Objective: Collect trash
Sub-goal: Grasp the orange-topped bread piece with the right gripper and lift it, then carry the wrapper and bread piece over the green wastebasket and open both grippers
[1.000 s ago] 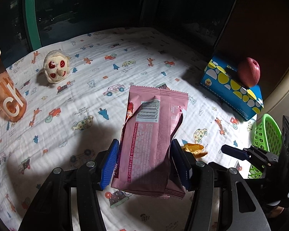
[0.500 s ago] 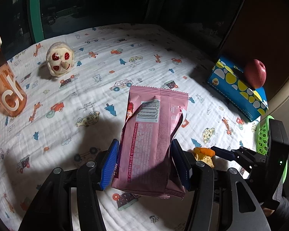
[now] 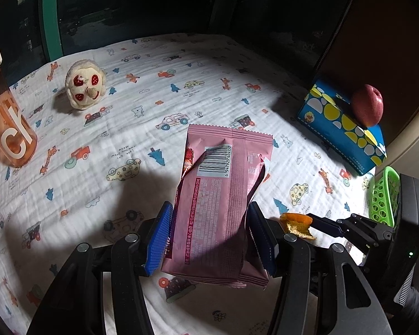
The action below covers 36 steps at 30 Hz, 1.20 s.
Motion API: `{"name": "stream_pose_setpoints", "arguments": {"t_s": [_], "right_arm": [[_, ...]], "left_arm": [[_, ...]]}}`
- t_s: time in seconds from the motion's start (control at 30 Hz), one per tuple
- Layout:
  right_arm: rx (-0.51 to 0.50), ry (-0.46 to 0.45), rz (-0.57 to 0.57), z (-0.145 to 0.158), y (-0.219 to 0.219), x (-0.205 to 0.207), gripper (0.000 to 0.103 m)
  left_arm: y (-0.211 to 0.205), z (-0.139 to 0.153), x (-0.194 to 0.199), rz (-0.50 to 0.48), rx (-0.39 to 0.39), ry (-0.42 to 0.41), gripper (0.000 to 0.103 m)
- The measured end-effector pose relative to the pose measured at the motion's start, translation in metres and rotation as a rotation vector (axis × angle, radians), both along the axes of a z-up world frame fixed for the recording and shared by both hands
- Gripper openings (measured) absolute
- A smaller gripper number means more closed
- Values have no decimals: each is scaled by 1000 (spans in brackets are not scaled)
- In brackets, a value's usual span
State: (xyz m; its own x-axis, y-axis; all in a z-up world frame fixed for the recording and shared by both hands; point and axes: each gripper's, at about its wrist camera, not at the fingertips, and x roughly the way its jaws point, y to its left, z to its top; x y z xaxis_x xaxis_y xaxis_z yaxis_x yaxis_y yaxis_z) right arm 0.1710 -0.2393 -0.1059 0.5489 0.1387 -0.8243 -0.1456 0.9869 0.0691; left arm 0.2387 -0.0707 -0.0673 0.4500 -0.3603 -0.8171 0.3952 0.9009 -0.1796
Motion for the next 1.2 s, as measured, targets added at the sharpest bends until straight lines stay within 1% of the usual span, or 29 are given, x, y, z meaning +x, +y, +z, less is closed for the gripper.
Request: {"name": "stream_pose_setpoints", "arguments": {"t_s": [0.2, 0.4, 0.57, 0.8, 1.2], "right_arm": [[32, -29, -28, 19, -12, -19, 39], [53, -50, -77, 37, -34, -45, 39], [57, -70, -127, 50, -59, -70, 39], [63, -88, -229, 62, -104, -103, 39], [60, -100, -410, 66, -178, -154, 39]], "left_arm": [[-11, 10, -12, -23, -6, -19, 54], [-34, 18, -30, -63, -14, -30, 54], [-62, 24, -47, -114, -31, -33, 54], [-109, 30, -70, -196, -42, -36, 54], [-185, 39, -108, -329, -52, -38, 54]]}}
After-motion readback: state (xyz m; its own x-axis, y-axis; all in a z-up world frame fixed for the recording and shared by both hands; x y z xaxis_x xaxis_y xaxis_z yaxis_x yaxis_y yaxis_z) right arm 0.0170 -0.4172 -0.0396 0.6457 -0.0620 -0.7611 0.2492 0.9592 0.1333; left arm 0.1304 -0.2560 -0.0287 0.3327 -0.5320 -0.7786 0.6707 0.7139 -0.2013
